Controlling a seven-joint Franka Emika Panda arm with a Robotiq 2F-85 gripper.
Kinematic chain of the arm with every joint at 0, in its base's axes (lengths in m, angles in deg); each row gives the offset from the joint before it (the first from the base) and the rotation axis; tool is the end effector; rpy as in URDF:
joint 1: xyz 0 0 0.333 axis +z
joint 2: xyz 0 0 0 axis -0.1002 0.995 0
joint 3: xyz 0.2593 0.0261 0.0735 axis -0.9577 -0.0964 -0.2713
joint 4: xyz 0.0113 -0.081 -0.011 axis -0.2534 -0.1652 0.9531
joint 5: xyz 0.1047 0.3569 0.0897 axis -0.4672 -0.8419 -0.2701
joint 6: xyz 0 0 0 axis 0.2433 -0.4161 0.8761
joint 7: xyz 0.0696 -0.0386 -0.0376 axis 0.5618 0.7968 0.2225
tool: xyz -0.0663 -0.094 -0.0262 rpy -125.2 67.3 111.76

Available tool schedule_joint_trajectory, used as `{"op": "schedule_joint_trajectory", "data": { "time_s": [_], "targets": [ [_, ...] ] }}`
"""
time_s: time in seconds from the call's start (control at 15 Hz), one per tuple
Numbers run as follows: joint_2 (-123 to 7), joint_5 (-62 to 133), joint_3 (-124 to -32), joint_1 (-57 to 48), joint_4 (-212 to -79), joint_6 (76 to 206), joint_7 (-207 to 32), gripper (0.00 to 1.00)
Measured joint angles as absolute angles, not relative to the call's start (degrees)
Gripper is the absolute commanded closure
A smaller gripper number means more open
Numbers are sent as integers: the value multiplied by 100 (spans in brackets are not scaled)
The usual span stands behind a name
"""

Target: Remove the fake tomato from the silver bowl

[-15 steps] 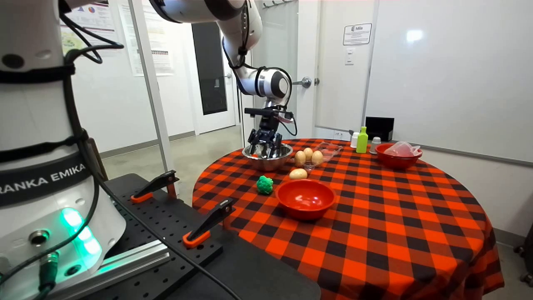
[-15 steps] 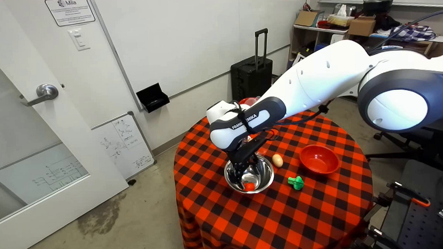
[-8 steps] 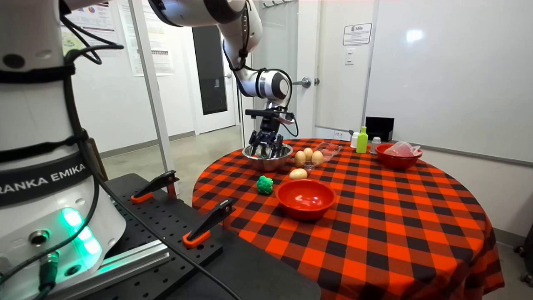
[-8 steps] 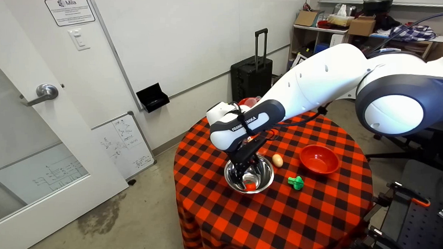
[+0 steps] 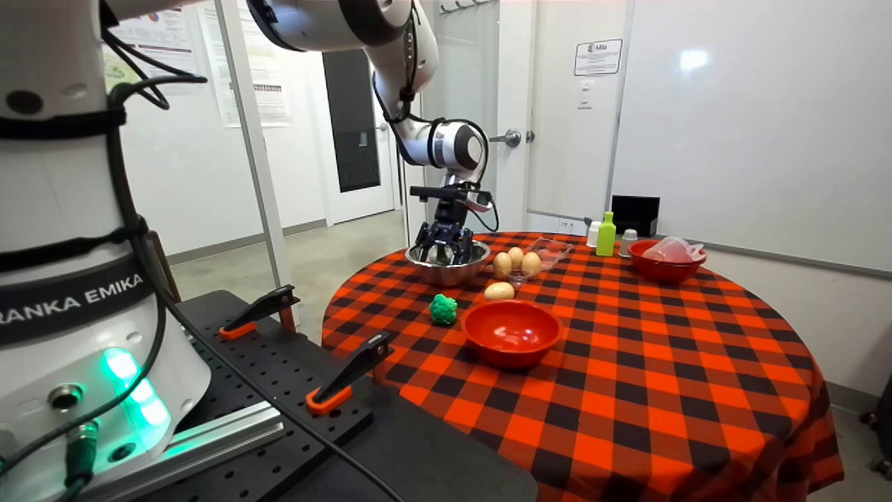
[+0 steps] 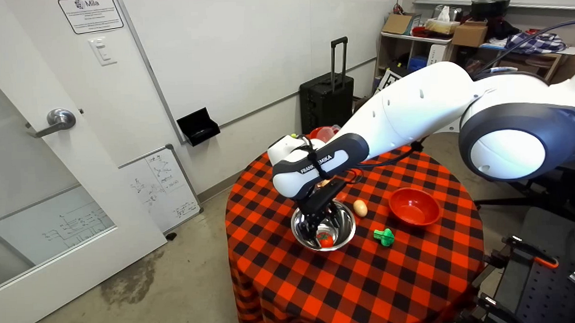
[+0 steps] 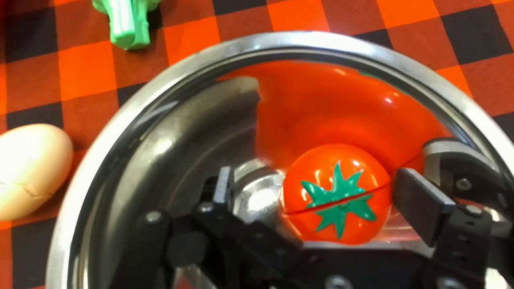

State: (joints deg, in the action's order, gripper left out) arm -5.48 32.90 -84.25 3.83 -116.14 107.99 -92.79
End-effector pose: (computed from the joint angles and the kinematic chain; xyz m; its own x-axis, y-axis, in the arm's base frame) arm 0.6190 0.1246 0.0199 0.8628 0.0023 -0.5055 0.0350 -0.9979 0.0551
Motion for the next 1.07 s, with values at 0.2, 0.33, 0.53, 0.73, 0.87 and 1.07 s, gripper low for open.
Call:
{"op": "schedule_joint_trajectory", "data": {
  "time_s": [0.2, 0.33, 0.53, 0.73, 0.87, 1.07],
  "targets": [
    [-478, 3290, -8424, 405, -11558, 10750, -9279, 35],
    [-439, 3290, -8423, 418, -11516, 10726, -9279, 51],
    [-408, 3290, -8421, 424, -11451, 10680, -9279, 62],
    [-384, 3290, -8418, 424, -11403, 10663, -9279, 62],
    [-380, 3290, -8415, 424, -11390, 10662, -9279, 62],
    [-446, 3290, -8415, 418, -11378, 10682, -9279, 62]
  ]
}}
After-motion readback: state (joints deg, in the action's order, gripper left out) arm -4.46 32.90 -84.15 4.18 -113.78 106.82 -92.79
